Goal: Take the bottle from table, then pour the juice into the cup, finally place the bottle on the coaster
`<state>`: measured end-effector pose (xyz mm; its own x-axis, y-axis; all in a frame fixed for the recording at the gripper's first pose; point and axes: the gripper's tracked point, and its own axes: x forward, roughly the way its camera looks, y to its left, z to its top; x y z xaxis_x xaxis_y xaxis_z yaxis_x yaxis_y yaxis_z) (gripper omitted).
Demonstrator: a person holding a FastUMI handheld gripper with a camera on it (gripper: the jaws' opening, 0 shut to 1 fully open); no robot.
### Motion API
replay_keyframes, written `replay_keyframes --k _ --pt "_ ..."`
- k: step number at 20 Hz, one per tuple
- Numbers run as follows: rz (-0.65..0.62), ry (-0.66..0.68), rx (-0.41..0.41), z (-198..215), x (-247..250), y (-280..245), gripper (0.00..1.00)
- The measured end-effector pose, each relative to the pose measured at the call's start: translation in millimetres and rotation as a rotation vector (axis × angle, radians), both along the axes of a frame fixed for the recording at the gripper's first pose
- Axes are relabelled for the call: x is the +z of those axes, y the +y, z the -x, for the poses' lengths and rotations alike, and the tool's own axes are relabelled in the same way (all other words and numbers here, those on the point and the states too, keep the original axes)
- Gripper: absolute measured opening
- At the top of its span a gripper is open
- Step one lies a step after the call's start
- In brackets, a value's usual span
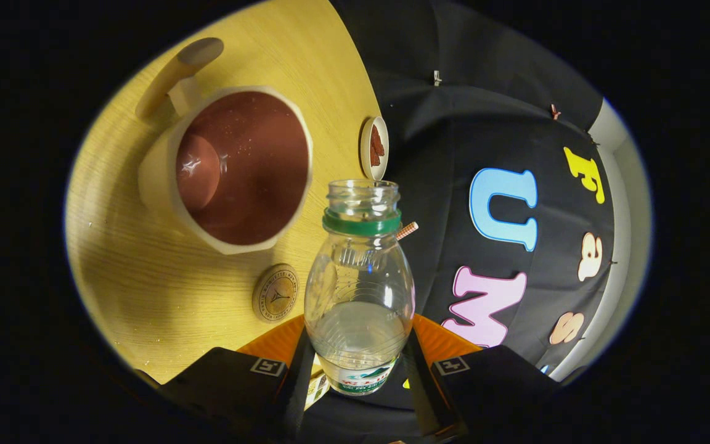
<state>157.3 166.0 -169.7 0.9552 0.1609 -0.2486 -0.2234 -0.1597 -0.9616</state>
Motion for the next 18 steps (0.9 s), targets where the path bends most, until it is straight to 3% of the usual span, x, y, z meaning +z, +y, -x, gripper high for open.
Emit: replay_keyframes --k 18 --pt "0.165 -0.02 0.092 0.8 4.2 -3.8 0.72"
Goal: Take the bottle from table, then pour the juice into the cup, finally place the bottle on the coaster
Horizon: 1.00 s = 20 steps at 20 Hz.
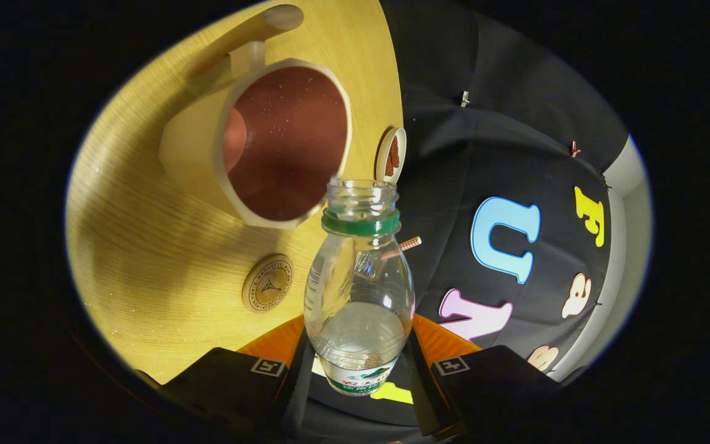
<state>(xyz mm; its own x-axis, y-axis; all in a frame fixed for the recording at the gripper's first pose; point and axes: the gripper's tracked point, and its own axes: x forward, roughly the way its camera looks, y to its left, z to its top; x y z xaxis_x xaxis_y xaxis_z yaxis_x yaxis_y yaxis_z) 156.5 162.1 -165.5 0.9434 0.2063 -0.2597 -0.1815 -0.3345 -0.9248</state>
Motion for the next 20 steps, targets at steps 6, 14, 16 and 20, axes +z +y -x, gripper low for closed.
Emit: replay_keyframes --k 6,14,16,20 --pt "0.04 0.012 0.024 6 -4 -1 0.72" --pt "0.082 0.003 0.043 2 2 1 0.72" --pt "0.097 0.001 0.056 0 4 3 0.72" --pt "0.115 -0.008 0.079 0 7 6 0.72"
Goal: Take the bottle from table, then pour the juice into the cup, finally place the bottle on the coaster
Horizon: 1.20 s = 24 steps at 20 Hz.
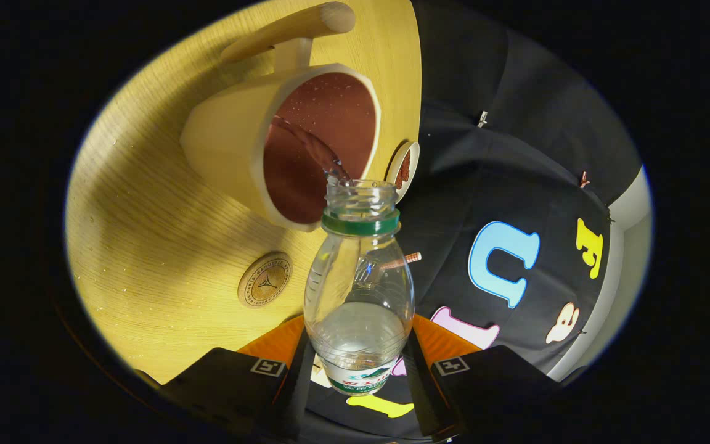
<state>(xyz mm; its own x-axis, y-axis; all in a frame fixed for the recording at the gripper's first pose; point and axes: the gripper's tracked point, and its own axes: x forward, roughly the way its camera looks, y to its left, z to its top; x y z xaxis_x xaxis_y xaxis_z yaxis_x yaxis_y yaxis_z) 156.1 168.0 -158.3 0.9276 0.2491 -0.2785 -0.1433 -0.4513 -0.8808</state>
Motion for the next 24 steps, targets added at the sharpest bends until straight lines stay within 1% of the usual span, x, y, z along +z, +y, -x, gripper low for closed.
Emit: replay_keyframes --k 9,18,24 --pt "0.056 -0.027 0.048 -1 6 3 0.72" --pt "0.096 -0.032 0.079 -5 12 3 0.72" --pt "0.148 -0.045 0.118 -3 14 4 0.72"
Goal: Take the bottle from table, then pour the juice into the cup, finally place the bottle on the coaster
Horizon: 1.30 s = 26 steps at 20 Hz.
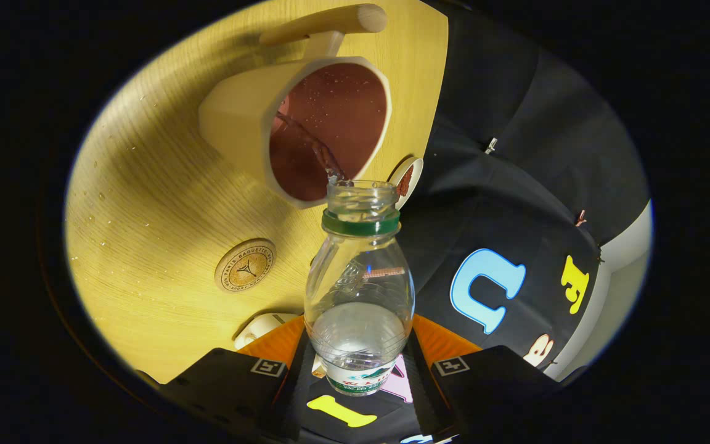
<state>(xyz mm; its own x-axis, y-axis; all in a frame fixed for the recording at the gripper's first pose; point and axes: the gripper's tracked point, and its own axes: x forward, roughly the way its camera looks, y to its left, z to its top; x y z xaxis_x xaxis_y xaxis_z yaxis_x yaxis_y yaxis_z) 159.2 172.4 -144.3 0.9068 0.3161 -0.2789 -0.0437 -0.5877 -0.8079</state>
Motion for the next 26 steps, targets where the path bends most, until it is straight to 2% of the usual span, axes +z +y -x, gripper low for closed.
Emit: replay_keyframes --k 6,19,22,26 --pt "0.013 -0.014 0.022 4 9 8 0.72" --pt "0.112 -0.069 0.127 9 21 32 0.72" --pt "0.137 -0.084 0.174 12 26 40 0.72" --pt "0.154 -0.094 0.169 5 30 41 0.72"
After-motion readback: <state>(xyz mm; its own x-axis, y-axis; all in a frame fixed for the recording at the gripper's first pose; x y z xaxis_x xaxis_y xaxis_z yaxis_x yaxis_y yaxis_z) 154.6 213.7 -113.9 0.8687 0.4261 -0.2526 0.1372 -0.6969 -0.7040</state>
